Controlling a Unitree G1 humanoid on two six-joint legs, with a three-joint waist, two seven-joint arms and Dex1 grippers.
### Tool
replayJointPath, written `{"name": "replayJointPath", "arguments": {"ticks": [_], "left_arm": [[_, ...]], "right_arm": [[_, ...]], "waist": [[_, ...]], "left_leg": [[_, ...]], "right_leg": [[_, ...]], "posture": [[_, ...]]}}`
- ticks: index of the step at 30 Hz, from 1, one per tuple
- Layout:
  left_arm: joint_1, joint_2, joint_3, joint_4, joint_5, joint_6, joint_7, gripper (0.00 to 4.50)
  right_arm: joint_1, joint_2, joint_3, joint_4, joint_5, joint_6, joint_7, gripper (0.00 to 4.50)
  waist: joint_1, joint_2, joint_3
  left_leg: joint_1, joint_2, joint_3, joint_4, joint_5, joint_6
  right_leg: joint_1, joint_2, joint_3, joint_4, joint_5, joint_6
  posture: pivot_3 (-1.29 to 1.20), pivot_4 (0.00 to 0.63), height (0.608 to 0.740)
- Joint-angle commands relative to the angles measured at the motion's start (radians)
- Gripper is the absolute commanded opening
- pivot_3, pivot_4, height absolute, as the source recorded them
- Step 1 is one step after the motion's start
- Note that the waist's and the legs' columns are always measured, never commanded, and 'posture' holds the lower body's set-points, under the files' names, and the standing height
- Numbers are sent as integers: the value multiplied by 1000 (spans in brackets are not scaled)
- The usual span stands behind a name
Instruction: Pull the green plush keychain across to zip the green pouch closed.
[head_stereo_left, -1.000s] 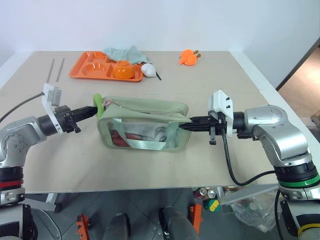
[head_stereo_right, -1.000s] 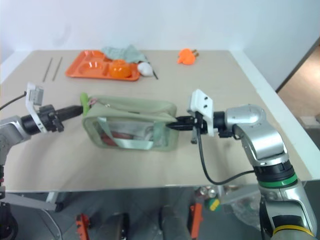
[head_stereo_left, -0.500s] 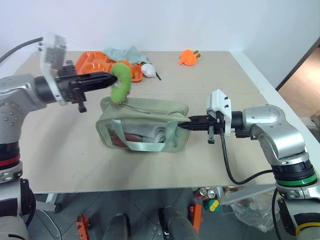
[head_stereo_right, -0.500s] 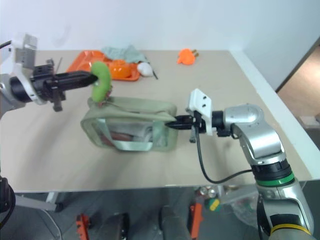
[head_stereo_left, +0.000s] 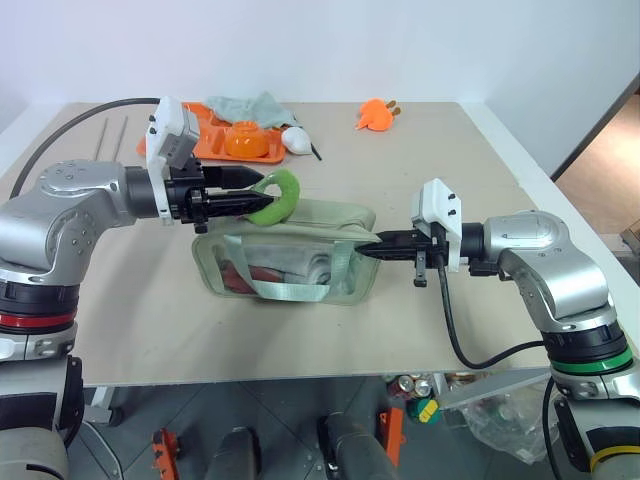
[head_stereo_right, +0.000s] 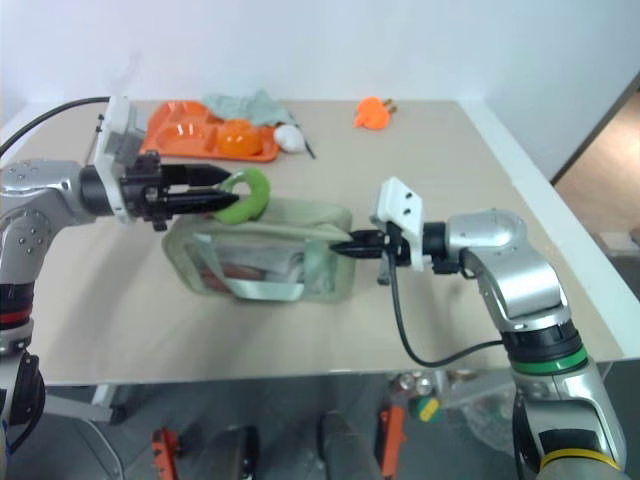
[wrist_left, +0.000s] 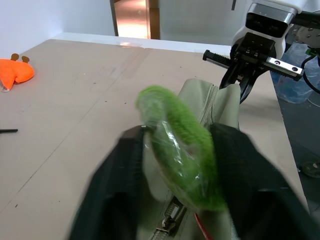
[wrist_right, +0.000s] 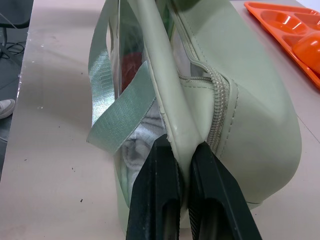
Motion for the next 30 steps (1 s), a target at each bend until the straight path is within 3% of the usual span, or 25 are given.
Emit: {"name": "replayJointPath", "arguments": {"ticks": [1,8,16,28,30], "left_arm": [[-11,33,76,-41,-47,14,-14,3508],[31,102,228,-80,-193,137,-1,3508],[296,256,281,-101,-120,98,-55,3508],[397,224,240,-108,-94,62,-40,3508],[403,216,231,-108,-92,56,-43,2979]], "right_arm": [[-6,7,8,-19,2,-4,-4,0],[-15,20,15,-10,-2,-13,-5,0],[-19,30,20,-1,-6,-19,-2,0],[-16,34,16,-17,-4,-7,-5,0],[-11,29,11,-24,-3,-2,-7,0]], "waist": [[0,0,0],[-5,0,0],[-14,0,0],[-15,0,0],[-15,0,0]], "left_leg": [[0,0,0,0,0,0],[0,0,0,0,0,0],[1,1,0,0,0,0],[1,1,0,-1,0,0],[1,1,0,-1,0,0]], "right_leg": [[0,0,0,0,0,0],[0,0,0,0,0,0],[0,0,-1,1,-2,-4],[0,0,0,0,-2,-4],[0,0,0,0,-2,-4]], "posture": [[0,150,740],[0,150,740],[0,150,740],[0,150,740],[0,150,740]]}}
